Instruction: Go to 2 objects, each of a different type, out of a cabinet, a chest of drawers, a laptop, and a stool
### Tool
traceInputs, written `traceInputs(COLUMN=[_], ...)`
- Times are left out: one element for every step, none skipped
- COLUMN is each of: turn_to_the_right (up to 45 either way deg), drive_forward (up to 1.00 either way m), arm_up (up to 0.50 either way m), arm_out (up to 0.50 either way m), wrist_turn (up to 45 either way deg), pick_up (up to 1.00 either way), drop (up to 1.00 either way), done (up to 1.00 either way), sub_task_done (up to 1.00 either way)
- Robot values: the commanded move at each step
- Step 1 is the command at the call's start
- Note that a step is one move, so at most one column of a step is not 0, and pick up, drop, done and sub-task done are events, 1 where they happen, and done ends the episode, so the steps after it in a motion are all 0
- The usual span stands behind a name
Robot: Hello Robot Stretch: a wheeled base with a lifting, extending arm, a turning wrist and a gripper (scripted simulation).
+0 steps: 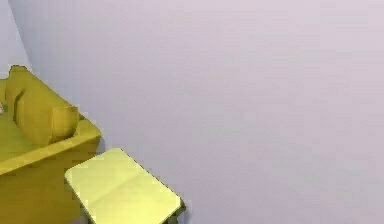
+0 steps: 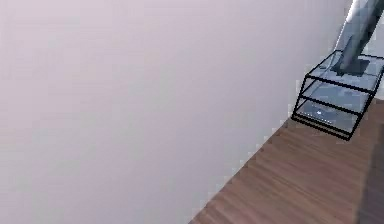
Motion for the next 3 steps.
traceInputs(turn_to_the_right=[-21.0,0.0,45.0], drive_forward=[0.00,0.00,0.00], arm_up=[0.00,0.00,0.00], arm_out=[0.00,0.00,0.00], wrist_turn=[0.0,0.0,0.0], pick_up=[0.00,0.00,0.00], drop=[0.00,0.00,0.00], done=[0.00,0.00,0.00], sub_task_done=[0.00,1.00,0.00])
